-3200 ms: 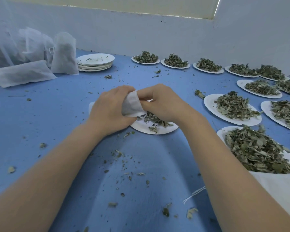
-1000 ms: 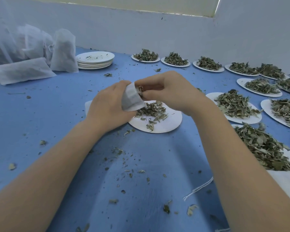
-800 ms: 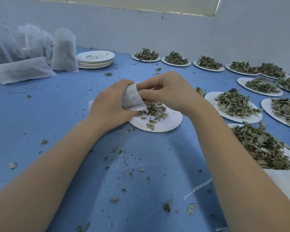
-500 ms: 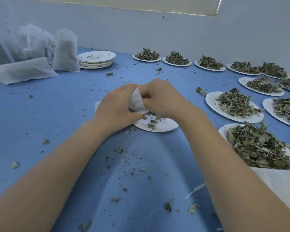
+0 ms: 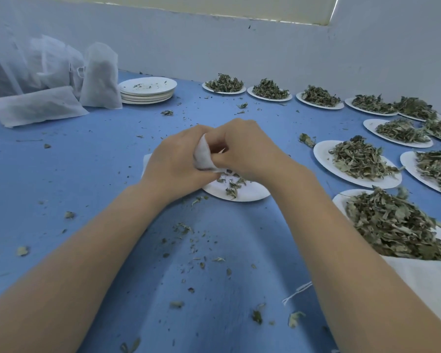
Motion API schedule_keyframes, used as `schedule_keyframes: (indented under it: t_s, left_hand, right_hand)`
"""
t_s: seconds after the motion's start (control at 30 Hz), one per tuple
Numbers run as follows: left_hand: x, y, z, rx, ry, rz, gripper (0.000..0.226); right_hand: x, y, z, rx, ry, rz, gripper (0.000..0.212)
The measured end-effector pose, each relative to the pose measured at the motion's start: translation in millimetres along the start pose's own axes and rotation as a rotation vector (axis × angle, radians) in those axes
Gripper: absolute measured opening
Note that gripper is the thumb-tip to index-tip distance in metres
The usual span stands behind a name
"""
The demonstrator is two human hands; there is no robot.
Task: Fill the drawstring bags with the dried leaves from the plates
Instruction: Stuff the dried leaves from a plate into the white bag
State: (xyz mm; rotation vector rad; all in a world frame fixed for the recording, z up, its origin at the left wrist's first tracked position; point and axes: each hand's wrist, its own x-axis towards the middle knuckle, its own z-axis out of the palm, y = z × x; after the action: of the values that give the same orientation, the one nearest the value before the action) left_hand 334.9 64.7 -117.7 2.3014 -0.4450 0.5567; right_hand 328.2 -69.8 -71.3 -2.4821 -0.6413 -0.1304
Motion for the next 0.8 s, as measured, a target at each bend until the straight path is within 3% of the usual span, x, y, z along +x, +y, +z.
schedule_keyframes:
  t_s: [0.1,0.2,0.4,0.53,0.6,0.67,0.8]
  left_hand:
    - [0,0,0,0.018,-0.02,0.035,0.06]
    - [1,-3,-3,0.048,-0.055,0.048,0.067]
    - [6,-15,-8,0.182,-0.015,0.018,0.059]
    - [8,-21,-10,0.209,-0.001,-0.034,0.059]
    - [8,-23,-10,0.209,-0.008,-0.058,0.059]
    - [8,-23,-9,0.208,-0.008,-0.064,0.059]
    - [8,-23,-9,0.223,-0.012,-0.064,0.056]
  right_hand:
    - [-3,4,-7,0.072,-0.122,-0.008,0.011]
    - [-7,11,-16,0.197,-0.161,0.007,0.026]
    - [-9,21,-18,0.427,-0.061,0.032,0.025]
    - [-9,32,-23,0.646,0.141,0.113,0.02]
    - [-6,41,-20,0.534,0.265,0.212,0.023]
    - [-4,46,-15,0.209,0.297,0.288,0.033]
    - [-3,51,1,-0.073,-0.036,0.334,0.047]
